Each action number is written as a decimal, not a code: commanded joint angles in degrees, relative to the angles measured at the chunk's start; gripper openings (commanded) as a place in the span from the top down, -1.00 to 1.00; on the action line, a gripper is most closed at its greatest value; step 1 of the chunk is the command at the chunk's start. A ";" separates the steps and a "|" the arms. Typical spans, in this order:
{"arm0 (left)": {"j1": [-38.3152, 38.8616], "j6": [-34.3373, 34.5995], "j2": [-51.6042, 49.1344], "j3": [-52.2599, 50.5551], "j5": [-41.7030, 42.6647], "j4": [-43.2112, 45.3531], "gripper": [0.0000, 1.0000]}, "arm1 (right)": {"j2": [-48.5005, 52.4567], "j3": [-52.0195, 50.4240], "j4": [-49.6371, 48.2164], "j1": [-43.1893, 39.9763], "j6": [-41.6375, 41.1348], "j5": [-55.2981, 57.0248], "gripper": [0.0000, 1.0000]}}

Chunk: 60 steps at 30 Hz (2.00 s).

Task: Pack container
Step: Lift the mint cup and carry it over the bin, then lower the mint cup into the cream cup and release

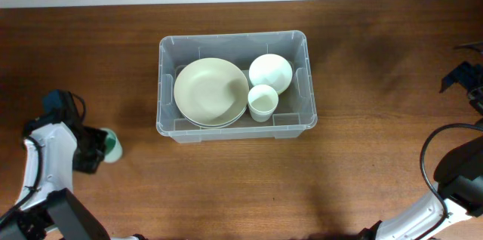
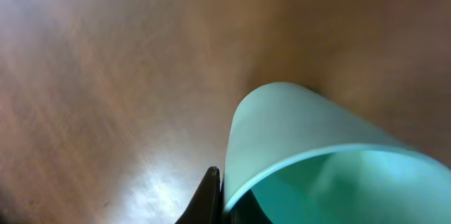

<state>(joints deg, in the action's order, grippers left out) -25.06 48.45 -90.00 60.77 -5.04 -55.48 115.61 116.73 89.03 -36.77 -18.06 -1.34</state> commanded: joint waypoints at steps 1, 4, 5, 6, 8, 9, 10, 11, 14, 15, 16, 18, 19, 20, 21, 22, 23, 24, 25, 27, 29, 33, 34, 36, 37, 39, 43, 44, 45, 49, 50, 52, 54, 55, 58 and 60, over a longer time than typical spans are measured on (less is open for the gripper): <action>0.15 -9.88 3.04 12.96 8.50 0.63 0.99 | -1.36 -0.11 -0.09 0.00 -0.39 0.50 -0.98; 3.10 -19.04 4.50 22.71 18.82 0.39 0.99 | -1.36 -0.11 -0.09 0.00 -0.39 0.50 -0.98; 4.96 -21.44 4.90 25.46 21.64 0.39 0.99 | -1.36 -0.11 -0.09 0.00 -0.39 0.50 -0.98; 7.43 -23.78 5.29 28.15 23.93 0.37 0.99 | -1.36 -0.11 -0.09 0.00 -0.42 0.50 -0.98; 17.55 -27.58 5.75 33.16 25.18 0.42 0.99 | -1.36 -0.11 -0.09 0.00 -0.39 0.50 -0.98; 21.42 -27.58 5.75 33.70 24.59 0.74 0.99 | -1.36 -0.11 -0.09 0.00 -0.42 0.50 -0.98; 24.83 -27.56 5.68 33.70 23.91 1.36 0.98 | -1.36 -0.11 -0.09 0.00 -0.42 0.50 -0.98; 28.89 -27.56 5.40 33.64 22.64 2.01 0.98 | -1.36 -0.11 -0.09 0.00 -0.39 0.50 -0.98; 39.80 -27.56 3.30 33.64 16.76 3.04 0.99 | -1.36 -0.11 -0.09 0.00 -0.39 0.50 -0.98; 43.06 -27.58 2.21 33.64 14.51 3.21 0.98 | -1.36 -0.11 -0.09 0.00 -0.39 0.50 -0.98; 48.09 -27.61 -0.13 33.64 10.56 3.32 0.99 | -1.36 -0.11 -0.09 0.00 -0.42 0.50 -0.98; 52.06 -27.93 -2.86 33.64 7.82 3.65 0.99 | -1.36 -0.11 -0.09 0.00 -0.39 0.50 -0.98; 53.40 -28.79 -4.22 33.64 7.56 4.02 0.99 | -1.36 -0.11 -0.09 0.00 -0.39 0.50 -0.97; 54.36 -29.29 -5.46 33.66 7.56 4.26 0.98 | -1.36 -0.11 -0.09 0.00 -0.39 0.50 -0.98; 54.97 -29.31 -6.62 33.66 7.58 4.33 0.99 | -1.36 -0.11 -0.09 0.00 -0.39 0.50 -0.98; 55.30 -29.31 -7.58 33.66 7.61 4.28 0.99 | -1.36 -0.11 -0.09 0.00 -0.42 0.50 -0.98; 55.49 -29.35 -8.66 33.66 7.82 4.22 0.99 | -1.36 -0.11 -0.09 0.00 -0.42 0.50 -0.98; 55.65 -29.83 -9.44 33.66 8.17 4.09 0.99 | -1.36 -0.11 -0.09 0.00 -0.39 0.50 -0.98; 55.67 -30.58 -10.36 33.66 8.94 4.07 0.99 | -1.36 -0.11 -0.09 0.00 -0.39 0.50 -0.98; 55.67 -30.75 -11.93 33.66 9.99 3.63 0.99 | -1.36 -0.11 -0.09 0.00 -0.39 0.50 -0.98; 55.67 -30.75 -12.98 33.66 9.90 3.41 0.99 | -1.36 -0.11 -0.07 0.00 -0.39 0.50 -0.98; 55.65 -30.75 -13.86 33.66 9.68 3.43 0.98 | -1.36 -0.11 -0.09 0.00 -0.39 0.50 -0.97; 55.65 -30.77 -13.94 33.66 9.70 3.39 0.99 | -1.36 -0.11 -0.07 0.00 -0.42 0.50 -0.98; 55.65 -30.77 -13.94 33.66 9.70 3.28 0.99 | -1.36 -0.11 -0.09 0.00 -0.39 0.50 -0.98; 55.65 -30.77 -13.94 33.66 9.70 3.23 0.98 | -1.36 -0.11 -0.09 0.00 -0.39 0.50 -0.98; 55.65 -30.77 -13.94 33.66 9.70 3.10 0.80 | -1.36 -0.11 -0.09 0.00 -0.39 0.50 -0.97; 55.65 -30.77 -13.94 33.66 9.70 2.99 0.20 | -1.36 -0.11 -0.09 0.00 -0.39 0.50 -0.98; 55.65 -30.77 -13.94 33.66 9.70 2.93 0.00 | -1.36 -0.11 -0.09 0.00 -0.39 0.50 -0.98; 55.65 -30.77 -13.94 33.66 9.70 2.86 -0.11 | -1.36 -0.11 -0.09 0.00 -0.42 0.50 -0.98; 55.56 -30.77 -13.94 33.66 9.27 2.89 -0.99 | -1.36 -0.11 -0.09 0.00 -0.39 0.50 -0.98; 55.34 -30.77 -13.92 33.66 8.20 2.91 -0.99 | -1.36 -0.11 -0.09 0.00 -0.39 0.50 -0.98; 54.69 -30.77 -13.92 33.66 4.68 2.84 -0.99 | -1.36 -0.11 -0.09 0.00 -0.39 0.50 -0.98; 53.79 -30.77 -13.92 33.66 2.08 2.73 -0.99 | -1.36 -0.11 -0.09 0.00 -0.39 0.50 -0.98; 53.29 -30.77 -13.92 33.66 1.70 2.60 -0.99 | -1.36 -0.11 -0.09 0.00 -0.39 0.50 -0.98; 51.78 -30.77 -13.92 33.66 1.53 1.77 -0.99 | -1.36 -0.11 -0.09 0.00 -0.39 0.50 -0.98; 51.10 -30.75 -13.92 33.66 1.55 1.68 -0.99 | -1.36 -0.11 -0.09 0.00 -0.42 0.50 -0.98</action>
<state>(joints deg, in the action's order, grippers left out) 27.33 17.98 -103.63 94.61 -1.39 -53.56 115.61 116.73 89.03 -36.77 -18.00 -1.34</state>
